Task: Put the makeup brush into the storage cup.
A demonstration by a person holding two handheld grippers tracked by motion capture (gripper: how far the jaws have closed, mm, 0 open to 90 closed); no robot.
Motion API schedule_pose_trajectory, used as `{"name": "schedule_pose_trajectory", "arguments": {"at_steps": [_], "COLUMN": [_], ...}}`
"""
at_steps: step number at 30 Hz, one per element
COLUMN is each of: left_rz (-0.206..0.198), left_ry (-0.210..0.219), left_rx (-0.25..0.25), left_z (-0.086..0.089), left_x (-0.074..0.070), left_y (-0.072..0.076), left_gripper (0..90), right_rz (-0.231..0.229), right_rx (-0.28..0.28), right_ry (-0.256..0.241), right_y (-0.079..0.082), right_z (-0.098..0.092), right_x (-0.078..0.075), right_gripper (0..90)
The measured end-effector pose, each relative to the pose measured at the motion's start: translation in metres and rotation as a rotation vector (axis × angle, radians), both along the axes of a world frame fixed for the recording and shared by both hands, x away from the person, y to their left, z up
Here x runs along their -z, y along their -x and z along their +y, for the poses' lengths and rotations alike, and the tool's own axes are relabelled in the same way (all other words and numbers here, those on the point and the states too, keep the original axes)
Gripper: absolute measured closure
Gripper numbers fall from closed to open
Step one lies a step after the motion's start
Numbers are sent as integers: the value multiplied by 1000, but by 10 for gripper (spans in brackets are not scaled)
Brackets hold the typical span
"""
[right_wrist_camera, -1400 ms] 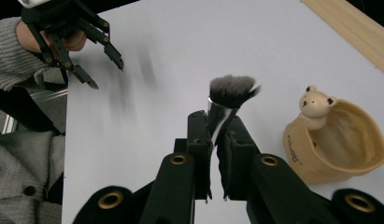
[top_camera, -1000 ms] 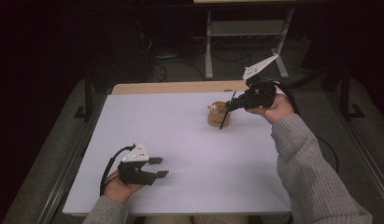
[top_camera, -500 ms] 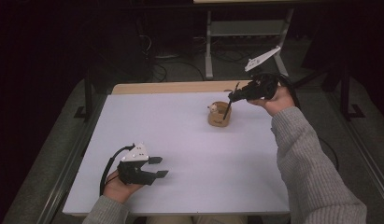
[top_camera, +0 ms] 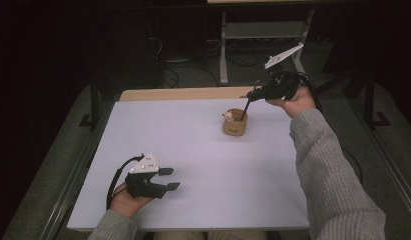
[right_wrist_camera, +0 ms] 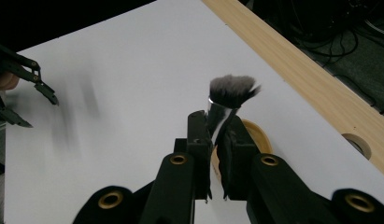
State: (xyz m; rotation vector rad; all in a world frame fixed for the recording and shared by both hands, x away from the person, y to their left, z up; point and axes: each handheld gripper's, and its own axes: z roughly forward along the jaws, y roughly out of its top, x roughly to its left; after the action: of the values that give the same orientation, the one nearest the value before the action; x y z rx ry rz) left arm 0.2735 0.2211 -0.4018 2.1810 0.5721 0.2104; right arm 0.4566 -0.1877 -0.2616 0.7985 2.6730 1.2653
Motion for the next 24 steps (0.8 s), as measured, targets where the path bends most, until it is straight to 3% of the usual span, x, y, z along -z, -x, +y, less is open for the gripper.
{"name": "schedule_pose_trajectory", "arguments": {"at_steps": [24], "left_rz": [-6], "left_ry": [-7], "left_rx": [5], "left_z": [2], "left_x": [0], "left_y": [-1], "left_gripper": [447], "right_rz": [5], "right_rx": [66], "right_ry": [-8], "right_y": [-20], "right_z": [2], "right_x": [5], "right_gripper": [825]}}
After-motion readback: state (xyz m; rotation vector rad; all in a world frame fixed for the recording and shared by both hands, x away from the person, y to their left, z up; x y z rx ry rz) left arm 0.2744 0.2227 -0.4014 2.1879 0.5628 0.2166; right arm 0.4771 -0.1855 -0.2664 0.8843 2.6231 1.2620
